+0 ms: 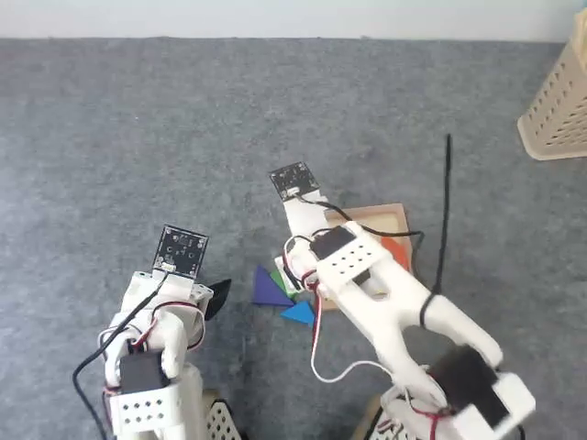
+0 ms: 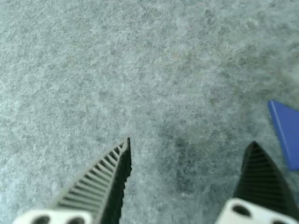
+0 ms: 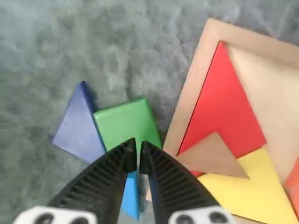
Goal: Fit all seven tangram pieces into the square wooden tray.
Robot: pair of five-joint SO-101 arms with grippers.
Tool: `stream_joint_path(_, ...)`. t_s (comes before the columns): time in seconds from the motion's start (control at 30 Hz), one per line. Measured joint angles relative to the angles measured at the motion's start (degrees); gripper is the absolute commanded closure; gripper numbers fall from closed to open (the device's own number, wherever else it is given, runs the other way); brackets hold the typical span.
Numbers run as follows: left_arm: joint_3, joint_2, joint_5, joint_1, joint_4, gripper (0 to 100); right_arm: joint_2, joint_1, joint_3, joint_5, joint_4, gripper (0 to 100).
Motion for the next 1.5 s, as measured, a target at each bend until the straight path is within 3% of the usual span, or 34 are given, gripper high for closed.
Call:
stream_joint_path(0.53,0.0,0.0,0.0,0.0,0.0,65,0.6,4.6,1.1,0.0,-0.3,99.2)
stream_joint_path(0.8,0.0,0.0,0.0,0.0,0.0,65,-0.9,5.0,2.5,5.6,3.2,99.2)
stream_joint_path(1.13,0.0,0.0,0.0,0.0,0.0,65,-3.4,13.6,5.0,8.5,3.5,99.2)
stream_joint_path(1.5,0.0,0.0,0.0,0.0,0.0,65,-12.6,12.3,4.7,9.3,3.5,99.2)
